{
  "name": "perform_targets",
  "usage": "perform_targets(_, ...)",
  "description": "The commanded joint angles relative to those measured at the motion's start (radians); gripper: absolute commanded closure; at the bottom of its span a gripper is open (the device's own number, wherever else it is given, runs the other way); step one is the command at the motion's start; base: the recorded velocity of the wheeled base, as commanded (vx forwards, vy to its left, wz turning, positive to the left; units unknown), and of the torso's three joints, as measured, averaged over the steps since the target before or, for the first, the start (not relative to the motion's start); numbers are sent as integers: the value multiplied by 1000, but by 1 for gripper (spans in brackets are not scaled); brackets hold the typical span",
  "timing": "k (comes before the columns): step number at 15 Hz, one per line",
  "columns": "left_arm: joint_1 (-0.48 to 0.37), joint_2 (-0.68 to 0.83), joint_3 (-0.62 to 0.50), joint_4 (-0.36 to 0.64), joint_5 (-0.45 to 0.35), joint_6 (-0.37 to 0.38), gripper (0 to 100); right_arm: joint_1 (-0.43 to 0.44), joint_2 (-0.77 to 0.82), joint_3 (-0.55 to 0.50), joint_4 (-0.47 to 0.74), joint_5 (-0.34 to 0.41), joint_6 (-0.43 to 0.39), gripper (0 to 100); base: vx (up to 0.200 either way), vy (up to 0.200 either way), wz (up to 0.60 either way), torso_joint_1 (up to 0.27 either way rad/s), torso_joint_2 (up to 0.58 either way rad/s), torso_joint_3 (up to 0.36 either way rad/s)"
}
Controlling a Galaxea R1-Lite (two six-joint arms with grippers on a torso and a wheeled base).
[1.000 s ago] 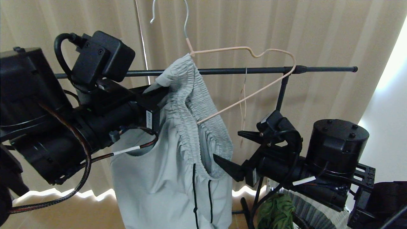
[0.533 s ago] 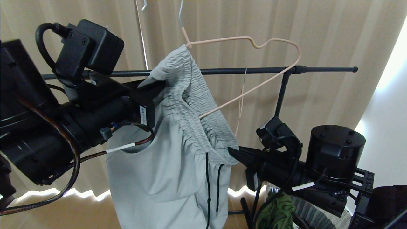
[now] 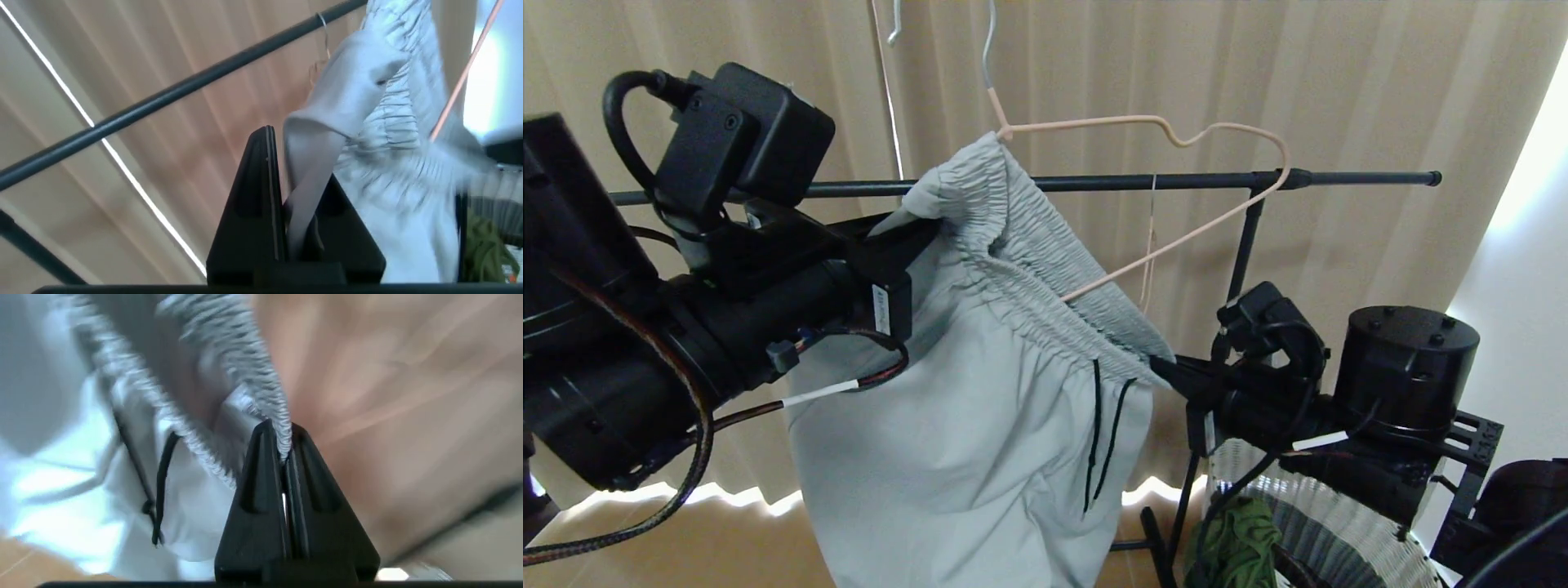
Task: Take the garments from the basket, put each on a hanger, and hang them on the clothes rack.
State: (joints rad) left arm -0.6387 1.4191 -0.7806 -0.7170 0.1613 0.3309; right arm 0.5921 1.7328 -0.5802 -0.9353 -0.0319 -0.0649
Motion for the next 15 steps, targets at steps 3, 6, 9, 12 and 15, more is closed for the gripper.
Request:
perform_targets(3, 2, -8, 50, -4, 1, 27, 100, -141, -47, -53, 23, -6, -3, 100, 0, 0, 0, 0, 0, 0)
perform_targets(6, 30, -6, 109, -4, 1, 140, 100, -206, -64, -145, 99, -3, -1, 100, 0, 0, 0, 0, 0, 0)
perform_targets(9, 57, -6, 162, -5, 3, 212, 100, -221, -62, -175, 118, -3, 0, 100, 0, 0, 0, 0, 0, 0)
perform_targets(12, 117, -5, 198, -5, 1, 252, 100, -235, -58, -191, 122, -2, 0, 100, 0, 0, 0, 0, 0, 0)
perform_targets(15, 148, 23, 212, -9, 11, 281, 100, -193, -88, -171, 127, 3, 0, 100, 0, 0, 0, 0, 0, 0)
